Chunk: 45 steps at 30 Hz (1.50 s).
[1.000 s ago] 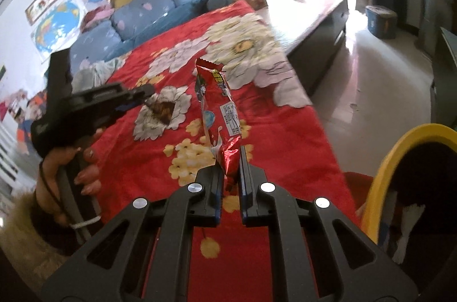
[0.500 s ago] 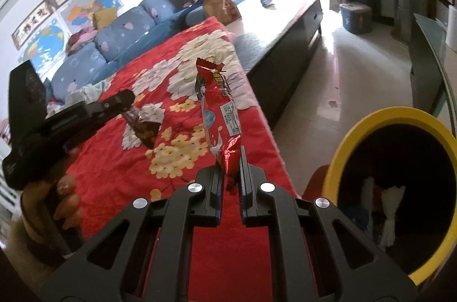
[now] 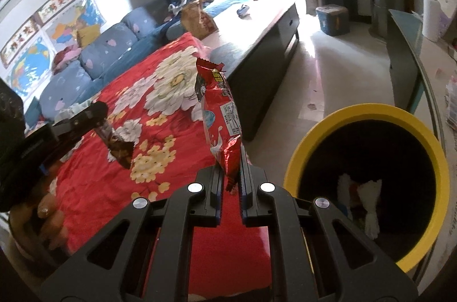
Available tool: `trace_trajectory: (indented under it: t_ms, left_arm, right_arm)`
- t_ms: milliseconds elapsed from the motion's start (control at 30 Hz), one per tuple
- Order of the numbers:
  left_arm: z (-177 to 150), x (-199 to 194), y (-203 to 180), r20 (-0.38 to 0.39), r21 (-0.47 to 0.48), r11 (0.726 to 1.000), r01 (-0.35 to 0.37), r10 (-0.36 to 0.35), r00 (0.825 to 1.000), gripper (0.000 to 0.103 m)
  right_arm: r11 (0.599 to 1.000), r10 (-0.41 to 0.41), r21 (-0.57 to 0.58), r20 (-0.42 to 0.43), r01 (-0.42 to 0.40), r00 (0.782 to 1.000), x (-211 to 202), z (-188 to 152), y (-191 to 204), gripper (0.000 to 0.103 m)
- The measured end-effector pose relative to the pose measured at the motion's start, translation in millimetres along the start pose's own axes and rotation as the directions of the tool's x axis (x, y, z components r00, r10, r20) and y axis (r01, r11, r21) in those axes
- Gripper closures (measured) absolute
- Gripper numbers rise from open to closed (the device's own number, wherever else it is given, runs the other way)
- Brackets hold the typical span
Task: Collect trash
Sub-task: 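Carry chocolate wrapper over yellow bin with left tool while right carries red packet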
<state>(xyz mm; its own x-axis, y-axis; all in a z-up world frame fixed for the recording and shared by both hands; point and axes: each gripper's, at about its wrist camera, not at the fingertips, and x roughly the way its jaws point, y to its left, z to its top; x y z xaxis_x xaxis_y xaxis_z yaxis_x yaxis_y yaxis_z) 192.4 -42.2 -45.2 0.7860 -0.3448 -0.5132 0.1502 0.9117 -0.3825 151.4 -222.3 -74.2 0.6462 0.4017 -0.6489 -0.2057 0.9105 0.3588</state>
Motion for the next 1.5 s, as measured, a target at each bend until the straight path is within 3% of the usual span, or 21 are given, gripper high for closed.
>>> trace_trajectory:
  t_ms: [767, 1500]
  left_arm:
    - [-22, 15, -77, -0.059, 0.168, 0.981, 0.093, -0.085, 0.995, 0.085]
    - [-58, 54, -150, -0.168, 0.319, 0.93, 0.183, -0.134, 0.977, 0.085]
  right_arm:
    - [0.981, -0.116, 0.163, 0.031, 0.109, 0.993, -34, -11, -73, 0.098]
    - [0.921, -0.2, 0.33, -0.05, 0.206, 0.978, -43, -39, -138, 0.096]
